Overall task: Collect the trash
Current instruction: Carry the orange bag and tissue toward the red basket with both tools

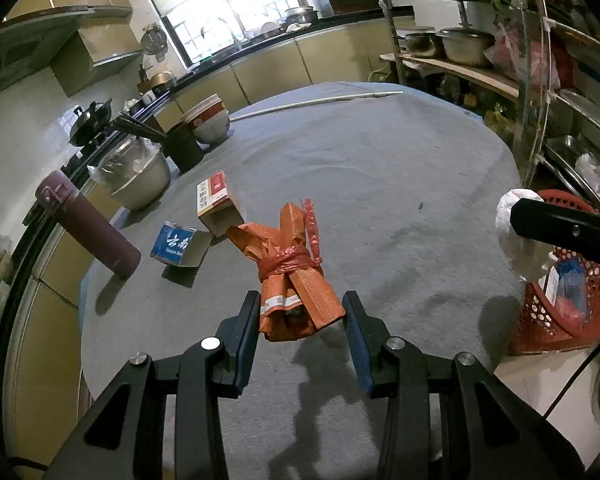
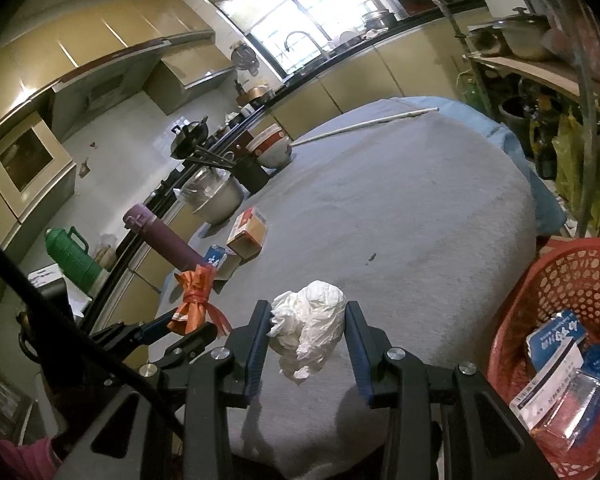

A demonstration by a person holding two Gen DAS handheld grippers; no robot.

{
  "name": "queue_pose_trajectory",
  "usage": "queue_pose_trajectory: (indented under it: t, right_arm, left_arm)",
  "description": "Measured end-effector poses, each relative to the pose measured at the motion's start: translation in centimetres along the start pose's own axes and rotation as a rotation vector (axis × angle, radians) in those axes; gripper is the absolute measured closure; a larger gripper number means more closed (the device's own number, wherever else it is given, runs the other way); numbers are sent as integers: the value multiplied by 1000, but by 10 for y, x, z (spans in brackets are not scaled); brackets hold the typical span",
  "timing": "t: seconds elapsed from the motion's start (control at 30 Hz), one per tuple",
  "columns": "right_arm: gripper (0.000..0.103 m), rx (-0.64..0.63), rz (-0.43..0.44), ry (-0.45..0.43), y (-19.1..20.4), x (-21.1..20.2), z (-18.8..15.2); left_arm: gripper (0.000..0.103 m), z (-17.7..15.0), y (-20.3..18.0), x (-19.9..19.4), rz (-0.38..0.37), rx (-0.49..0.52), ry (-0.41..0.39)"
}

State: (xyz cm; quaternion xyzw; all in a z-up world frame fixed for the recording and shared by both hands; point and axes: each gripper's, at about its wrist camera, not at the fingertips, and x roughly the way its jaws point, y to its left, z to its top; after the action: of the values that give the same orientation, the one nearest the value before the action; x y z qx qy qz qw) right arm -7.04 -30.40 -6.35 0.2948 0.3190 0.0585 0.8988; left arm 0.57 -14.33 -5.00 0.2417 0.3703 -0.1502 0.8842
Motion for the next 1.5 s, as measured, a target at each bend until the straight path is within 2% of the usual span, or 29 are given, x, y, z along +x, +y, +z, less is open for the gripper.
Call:
queue_pose_trajectory:
  t: [0.63, 1.5]
  right_arm:
    - [62, 18, -8, -25, -8, -11, 1]
    - [62, 76, -70, -80, -34, -54, -7]
  left_arm:
    - [60, 8, -19, -10, -17, 50, -29]
    - [60, 22, -53, -24, -57, 140, -80]
